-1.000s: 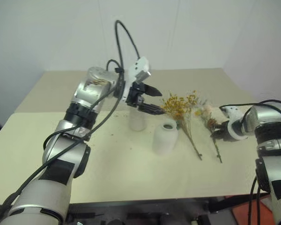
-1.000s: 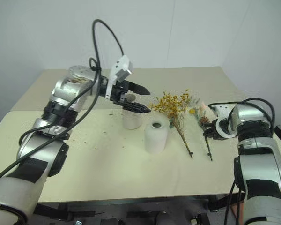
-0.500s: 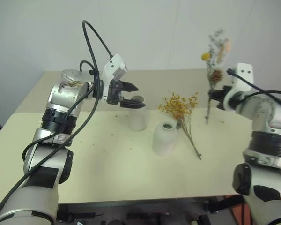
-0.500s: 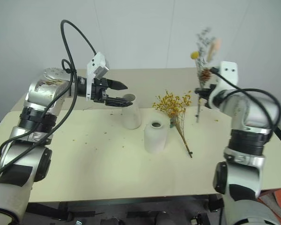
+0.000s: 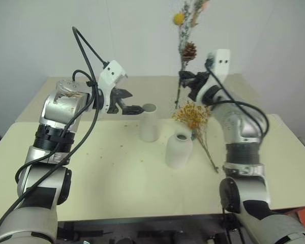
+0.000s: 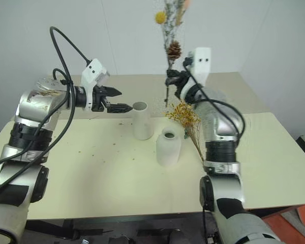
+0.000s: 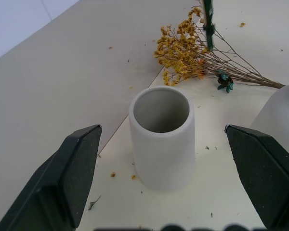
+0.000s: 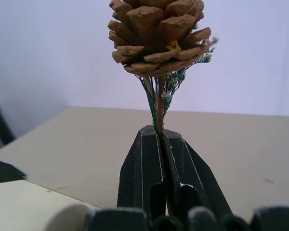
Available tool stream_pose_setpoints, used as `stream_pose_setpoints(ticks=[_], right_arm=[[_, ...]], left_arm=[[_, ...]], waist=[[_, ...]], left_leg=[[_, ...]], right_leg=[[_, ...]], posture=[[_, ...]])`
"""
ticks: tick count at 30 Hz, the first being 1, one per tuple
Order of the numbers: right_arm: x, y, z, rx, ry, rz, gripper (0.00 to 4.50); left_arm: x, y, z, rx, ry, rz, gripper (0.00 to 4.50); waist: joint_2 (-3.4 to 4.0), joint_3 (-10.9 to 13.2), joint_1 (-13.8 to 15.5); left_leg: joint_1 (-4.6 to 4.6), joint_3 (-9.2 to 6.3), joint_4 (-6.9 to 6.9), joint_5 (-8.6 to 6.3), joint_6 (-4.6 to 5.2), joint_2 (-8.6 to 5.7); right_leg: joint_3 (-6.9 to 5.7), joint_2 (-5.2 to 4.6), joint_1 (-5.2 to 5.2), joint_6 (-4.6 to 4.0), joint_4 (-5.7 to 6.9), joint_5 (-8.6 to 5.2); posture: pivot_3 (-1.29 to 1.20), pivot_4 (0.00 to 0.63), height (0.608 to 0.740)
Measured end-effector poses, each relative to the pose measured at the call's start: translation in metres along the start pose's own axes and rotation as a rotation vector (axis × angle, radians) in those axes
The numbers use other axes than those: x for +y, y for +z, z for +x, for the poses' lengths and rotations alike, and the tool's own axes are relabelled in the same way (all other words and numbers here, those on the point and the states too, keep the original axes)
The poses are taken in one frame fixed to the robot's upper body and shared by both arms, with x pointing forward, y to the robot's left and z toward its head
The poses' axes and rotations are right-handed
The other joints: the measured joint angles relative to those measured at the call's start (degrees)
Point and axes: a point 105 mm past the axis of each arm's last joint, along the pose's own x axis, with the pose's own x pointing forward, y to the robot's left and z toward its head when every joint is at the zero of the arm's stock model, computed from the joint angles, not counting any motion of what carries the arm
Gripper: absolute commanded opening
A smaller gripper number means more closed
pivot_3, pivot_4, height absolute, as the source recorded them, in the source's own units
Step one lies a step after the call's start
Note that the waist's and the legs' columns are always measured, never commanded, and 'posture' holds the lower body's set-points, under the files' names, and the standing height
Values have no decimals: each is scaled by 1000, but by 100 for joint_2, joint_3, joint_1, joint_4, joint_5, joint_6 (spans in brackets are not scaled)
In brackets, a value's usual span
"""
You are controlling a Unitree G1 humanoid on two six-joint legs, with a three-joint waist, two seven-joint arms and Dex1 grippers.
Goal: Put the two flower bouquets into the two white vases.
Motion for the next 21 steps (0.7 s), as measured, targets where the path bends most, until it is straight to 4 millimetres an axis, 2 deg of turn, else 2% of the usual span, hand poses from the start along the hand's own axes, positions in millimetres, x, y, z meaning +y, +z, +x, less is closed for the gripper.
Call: stream_pose_setpoints(ticks=[7, 15, 17, 21], right_arm=[[26, 0, 14, -103, 71, 10, 17], [50, 3, 20, -191, 149, -7, 17], [53, -5, 22, -185, 164, -4, 17], [53, -33, 25, -124, 166, 2, 17]], left_arm=[[3, -2, -9, 7, 36, -13, 4500], [1, -9, -9, 14, 42, -37, 4500], [1, -9, -9, 13, 40, -39, 4500], [0, -11, -7, 15, 34, -41, 4500]], waist=[[0, 0, 2], [1, 0, -1], [1, 0, -2], [1, 1, -5]], left_leg=[[1, -4, 0, 2, -4, 0], [3, -6, 0, 3, -5, 1], [4, -5, 0, 2, -5, 1], [4, -5, -1, 3, -5, 1]], right_leg=[[-5, -1, 0, -1, 2, 1], [-6, 0, 0, -1, 5, 1], [-6, 0, 0, -1, 5, 1], [-6, 0, 0, -1, 6, 1]], posture=[[0, 150, 740], [0, 150, 740], [0, 150, 740], [0, 150, 740]])
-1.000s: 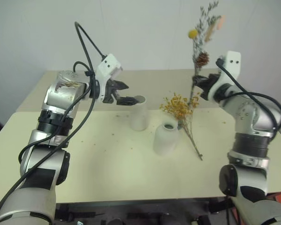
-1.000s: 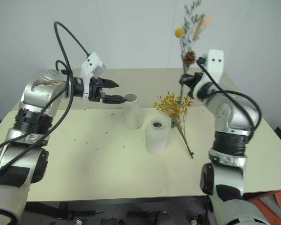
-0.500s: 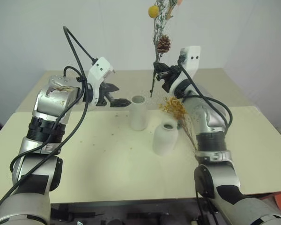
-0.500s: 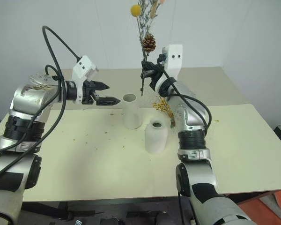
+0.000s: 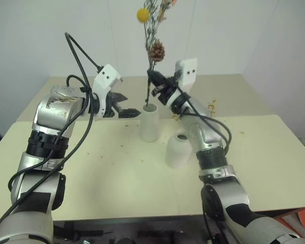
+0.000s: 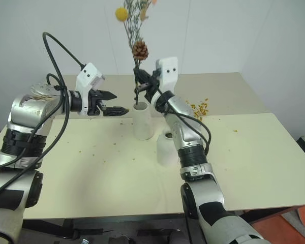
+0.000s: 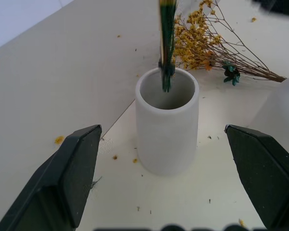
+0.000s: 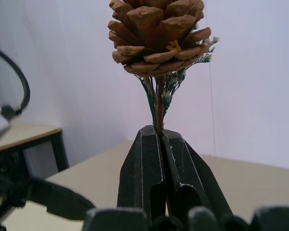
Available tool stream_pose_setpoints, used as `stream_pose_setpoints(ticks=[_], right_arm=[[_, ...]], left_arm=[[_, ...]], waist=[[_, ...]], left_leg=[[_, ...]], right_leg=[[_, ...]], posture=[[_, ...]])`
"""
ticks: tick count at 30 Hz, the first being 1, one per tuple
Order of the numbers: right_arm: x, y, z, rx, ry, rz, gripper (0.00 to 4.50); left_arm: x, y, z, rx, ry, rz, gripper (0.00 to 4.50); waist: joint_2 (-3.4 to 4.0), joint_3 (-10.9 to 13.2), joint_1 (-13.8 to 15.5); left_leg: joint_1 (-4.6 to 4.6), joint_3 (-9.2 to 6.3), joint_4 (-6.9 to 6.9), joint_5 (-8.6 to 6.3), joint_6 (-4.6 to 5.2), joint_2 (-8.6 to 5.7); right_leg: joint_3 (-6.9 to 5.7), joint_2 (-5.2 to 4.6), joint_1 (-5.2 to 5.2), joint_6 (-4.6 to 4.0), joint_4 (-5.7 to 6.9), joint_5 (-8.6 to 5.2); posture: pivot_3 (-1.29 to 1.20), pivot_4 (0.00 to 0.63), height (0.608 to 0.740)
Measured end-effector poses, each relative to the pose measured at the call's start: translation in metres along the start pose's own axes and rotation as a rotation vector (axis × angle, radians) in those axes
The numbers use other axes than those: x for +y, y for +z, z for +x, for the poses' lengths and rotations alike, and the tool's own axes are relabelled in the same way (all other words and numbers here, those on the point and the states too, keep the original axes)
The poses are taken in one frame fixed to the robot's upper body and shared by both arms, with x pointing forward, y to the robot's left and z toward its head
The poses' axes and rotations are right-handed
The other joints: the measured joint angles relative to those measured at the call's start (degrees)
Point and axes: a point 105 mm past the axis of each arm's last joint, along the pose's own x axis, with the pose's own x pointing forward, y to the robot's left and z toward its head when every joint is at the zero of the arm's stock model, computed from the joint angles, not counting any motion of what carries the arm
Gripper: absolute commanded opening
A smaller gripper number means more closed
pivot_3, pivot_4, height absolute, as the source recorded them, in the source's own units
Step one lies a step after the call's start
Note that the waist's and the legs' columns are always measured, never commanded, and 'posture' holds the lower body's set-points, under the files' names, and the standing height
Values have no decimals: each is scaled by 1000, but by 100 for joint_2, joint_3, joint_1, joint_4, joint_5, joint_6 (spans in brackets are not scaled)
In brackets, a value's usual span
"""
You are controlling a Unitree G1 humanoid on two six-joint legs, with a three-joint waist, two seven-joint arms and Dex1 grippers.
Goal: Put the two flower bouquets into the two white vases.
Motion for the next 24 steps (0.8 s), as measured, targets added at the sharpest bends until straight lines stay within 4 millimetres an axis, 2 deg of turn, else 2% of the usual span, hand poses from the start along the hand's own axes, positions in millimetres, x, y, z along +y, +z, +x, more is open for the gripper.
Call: stream_pose_setpoints(ticks=[3, 9, 13, 22, 24], right_arm=[[-2, -9, -2, 17, -7, -9, 17], [4, -11, -1, 17, 16, -39, 17], [3, -14, -3, 30, 21, -46, 1119], [0, -14, -7, 39, 17, -77, 4367], [-1, -19, -10, 56, 18, -93, 4442]], left_arm=[[0, -2, 2, 8, -3, -6, 4500], [-1, -3, 3, 9, -9, -5, 4500], [1, -5, 4, 9, -8, -8, 4500], [1, -6, 9, 6, -29, -7, 4500], [0, -4, 9, -2, -33, 3, 4500]], waist=[[0, 0, 1], [0, 0, -3], [0, 0, -1], [0, 0, 2], [0, 0, 2]], left_leg=[[-1, 0, 0, 0, 0, 0], [1, -1, 0, 0, 0, 1], [0, 0, 0, 0, 0, 0], [0, -1, 0, 0, 0, 1], [0, 0, 0, 0, -1, 0]], right_leg=[[0, 0, -1, 0, -1, 0], [0, 0, -1, 0, 2, 0], [0, 0, -1, 0, 2, 0], [0, 1, -1, 0, 2, 0], [0, 0, -1, 0, 1, 0]], posture=[[0, 150, 740], [0, 150, 740], [0, 150, 740], [0, 150, 740], [0, 150, 740]])
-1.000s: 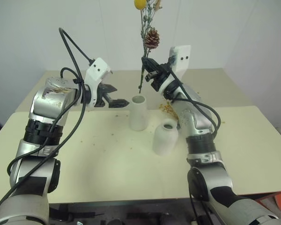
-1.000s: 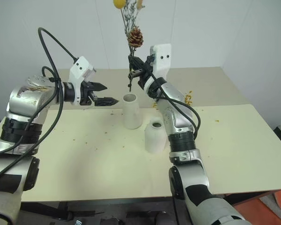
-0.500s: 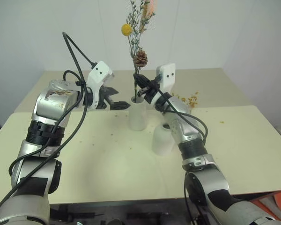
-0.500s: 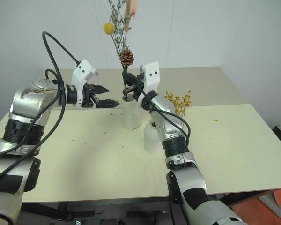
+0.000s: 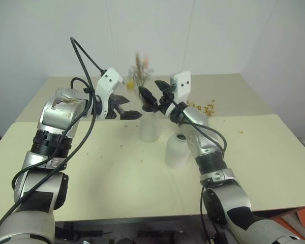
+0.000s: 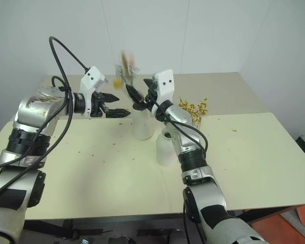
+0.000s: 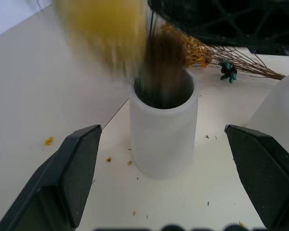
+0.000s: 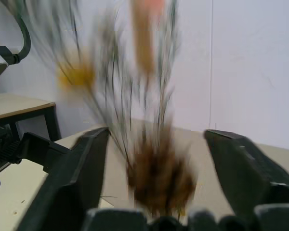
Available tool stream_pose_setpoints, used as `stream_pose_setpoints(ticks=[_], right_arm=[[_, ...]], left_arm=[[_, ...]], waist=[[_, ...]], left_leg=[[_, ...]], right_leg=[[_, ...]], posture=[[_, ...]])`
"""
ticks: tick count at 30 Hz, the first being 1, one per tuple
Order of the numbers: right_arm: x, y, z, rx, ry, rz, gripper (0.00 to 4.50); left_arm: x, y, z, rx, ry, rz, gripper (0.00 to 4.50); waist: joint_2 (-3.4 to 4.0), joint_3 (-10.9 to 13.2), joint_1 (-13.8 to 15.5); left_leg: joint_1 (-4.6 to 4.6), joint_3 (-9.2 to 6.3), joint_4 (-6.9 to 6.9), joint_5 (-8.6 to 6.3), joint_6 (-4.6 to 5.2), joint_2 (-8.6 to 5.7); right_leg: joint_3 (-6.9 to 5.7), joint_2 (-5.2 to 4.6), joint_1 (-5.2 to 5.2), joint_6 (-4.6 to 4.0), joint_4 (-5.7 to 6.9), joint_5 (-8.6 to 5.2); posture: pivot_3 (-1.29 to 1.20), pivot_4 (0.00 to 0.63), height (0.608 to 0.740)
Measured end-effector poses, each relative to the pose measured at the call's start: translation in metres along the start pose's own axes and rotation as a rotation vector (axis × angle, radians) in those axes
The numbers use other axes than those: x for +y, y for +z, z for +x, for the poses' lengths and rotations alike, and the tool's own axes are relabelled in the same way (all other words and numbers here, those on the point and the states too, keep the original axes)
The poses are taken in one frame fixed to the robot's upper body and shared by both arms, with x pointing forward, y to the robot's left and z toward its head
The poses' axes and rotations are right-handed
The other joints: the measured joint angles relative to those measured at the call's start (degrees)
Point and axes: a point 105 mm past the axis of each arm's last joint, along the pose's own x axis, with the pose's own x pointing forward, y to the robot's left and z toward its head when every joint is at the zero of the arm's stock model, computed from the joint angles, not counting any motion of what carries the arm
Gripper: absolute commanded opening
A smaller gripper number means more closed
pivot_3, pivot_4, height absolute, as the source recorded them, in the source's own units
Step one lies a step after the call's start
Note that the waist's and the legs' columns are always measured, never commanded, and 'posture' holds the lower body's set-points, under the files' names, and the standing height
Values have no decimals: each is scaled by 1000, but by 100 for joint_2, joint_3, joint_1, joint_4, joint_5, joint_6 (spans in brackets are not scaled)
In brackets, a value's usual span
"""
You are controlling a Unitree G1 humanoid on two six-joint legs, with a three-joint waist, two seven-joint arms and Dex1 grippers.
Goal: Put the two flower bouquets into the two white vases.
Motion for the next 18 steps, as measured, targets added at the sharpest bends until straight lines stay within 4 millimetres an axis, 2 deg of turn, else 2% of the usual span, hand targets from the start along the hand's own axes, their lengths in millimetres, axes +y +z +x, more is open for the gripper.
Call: stream_pose_setpoints(ticks=[3, 6, 12, 18], right_arm=[[0, -4, -3, 13, 1, -7, 4442], [-3, 0, -7, 8, 0, -32, 4442], [-16, 1, -27, 56, -11, -72, 4442], [-26, 29, -53, 88, -1, -131, 4442]], left_arm=[[0, 1, 1, -4, -1, 7, 4500], [1, -1, 3, 4, -2, 2, 4500], [-3, 5, 4, -14, -38, 18, 4500], [-23, 19, 2, -56, -160, 81, 4500]], waist=[[0, 0, -3], [0, 0, 2], [0, 0, 13], [0, 0, 20]], left_leg=[[1, 0, 0, 0, 0, 0], [0, -1, 0, 0, 0, 0], [-5, -2, 1, 0, 0, 0], [-7, -1, 1, 0, 0, 0]], right_leg=[[0, 1, 0, 0, 2, 0], [-1, 0, 0, 0, 0, 0], [-2, 0, 0, 0, -2, 0], [-3, 0, 1, 0, -5, 0]], posture=[[0, 150, 740], [0, 150, 740], [0, 150, 740], [0, 150, 740]])
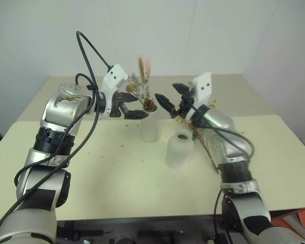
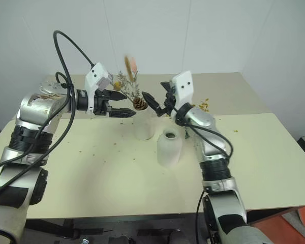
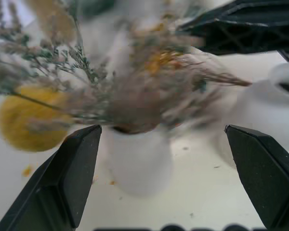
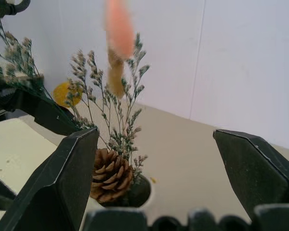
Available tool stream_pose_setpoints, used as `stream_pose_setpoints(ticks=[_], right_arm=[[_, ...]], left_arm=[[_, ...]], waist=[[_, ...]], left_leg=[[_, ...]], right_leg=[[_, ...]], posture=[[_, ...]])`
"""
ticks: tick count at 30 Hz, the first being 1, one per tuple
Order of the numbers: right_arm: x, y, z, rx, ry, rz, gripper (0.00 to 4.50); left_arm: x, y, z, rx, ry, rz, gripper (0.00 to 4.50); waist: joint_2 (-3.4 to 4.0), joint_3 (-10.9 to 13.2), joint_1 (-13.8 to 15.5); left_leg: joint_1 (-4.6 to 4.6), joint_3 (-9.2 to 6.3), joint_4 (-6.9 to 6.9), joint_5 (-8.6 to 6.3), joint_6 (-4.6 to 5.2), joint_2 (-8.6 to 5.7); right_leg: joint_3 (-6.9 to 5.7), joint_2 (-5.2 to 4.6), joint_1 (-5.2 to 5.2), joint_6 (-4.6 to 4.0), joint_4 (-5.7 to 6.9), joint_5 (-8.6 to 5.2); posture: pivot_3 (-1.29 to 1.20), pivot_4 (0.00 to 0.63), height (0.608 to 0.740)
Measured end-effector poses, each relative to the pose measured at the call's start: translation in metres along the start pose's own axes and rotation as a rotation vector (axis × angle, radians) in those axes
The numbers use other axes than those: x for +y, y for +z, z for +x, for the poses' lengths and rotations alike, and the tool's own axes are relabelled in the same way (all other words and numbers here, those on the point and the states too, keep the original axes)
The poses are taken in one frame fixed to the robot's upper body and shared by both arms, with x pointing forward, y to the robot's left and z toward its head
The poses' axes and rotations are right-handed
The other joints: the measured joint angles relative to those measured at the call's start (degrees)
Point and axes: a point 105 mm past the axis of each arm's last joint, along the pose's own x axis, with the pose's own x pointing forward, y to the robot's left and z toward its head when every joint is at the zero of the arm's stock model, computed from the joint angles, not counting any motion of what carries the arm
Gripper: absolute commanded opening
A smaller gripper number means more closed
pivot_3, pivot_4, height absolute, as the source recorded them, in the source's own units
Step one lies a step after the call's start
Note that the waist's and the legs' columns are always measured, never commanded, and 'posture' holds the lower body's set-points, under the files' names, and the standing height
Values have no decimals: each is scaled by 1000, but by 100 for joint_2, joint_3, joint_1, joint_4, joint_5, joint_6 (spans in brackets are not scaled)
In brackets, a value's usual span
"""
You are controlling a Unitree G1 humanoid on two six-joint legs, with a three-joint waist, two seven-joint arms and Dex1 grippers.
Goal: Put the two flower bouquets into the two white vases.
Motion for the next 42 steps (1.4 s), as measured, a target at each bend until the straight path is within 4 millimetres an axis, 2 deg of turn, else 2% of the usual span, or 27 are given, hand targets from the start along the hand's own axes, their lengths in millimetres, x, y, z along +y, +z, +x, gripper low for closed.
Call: stream_pose_setpoints(ticks=[4, 6, 9, 19, 26, 30, 34, 42], right_arm=[[-20, -3, -33, 122, -36, 4, 4442], [-28, -2, -42, 170, -62, 25, 4442], [-37, -5, -54, 257, -87, 55, 4442], [-57, -39, -81, 646, -197, 175, 4442], [-58, -65, -98, 883, -224, 213, 4442], [-58, -73, -102, 954, -222, 219, 4442], [-58, -90, -111, 1046, -221, 241, 4442], [-48, -119, -123, 1200, -133, 281, 4442]], left_arm=[[-13, 9, -5, -11, -74, 50, 4500], [-22, 15, -6, -29, -122, 77, 4500], [-37, 24, -6, -61, -199, 116, 4500], [-58, 30, -4, -107, -356, 116, 4500], [-70, 22, 12, -74, -469, 101, 4500], [-76, 26, 22, -72, -510, 119, 4500], [-81, 31, 28, -76, -541, 145, 4500], [-85, 30, 36, -74, -559, 136, 4500]], waist=[[-1, 1, 12], [-1, 1, 3], [-1, 1, 0], [-2, 1, 8], [-2, 1, 19], [-3, 2, 22], [-3, 1, 13], [-3, 2, 1]], left_leg=[[0, 1, 2, 0, 0, 0], [3, 4, 1, 0, 1, 0], [5, 5, 1, 0, 1, 4], [3, 7, 1, 0, 2, 4], [-2, 8, 2, -1, 3, 2], [-3, 8, 2, -1, 3, 2], [0, 10, 2, -1, 3, 2], [0, 10, 3, -1, 3, 2]], right_leg=[[1, 0, 3, 0, -2, 0], [4, 1, 4, 0, -9, -1], [5, 5, 4, -2, -15, -3], [3, 6, 8, -2, -46, -3], [3, 3, 10, -2, -54, -3], [3, 3, 10, -2, -56, -3], [4, 4, 10, -2, -55, -3], [5, 4, 10, -2, -55, -3]], posture=[[0, 150, 740], [0, 150, 740], [0, 150, 740], [0, 150, 740], [0, 150, 740], [0, 150, 740], [0, 150, 740], [0, 150, 740]])
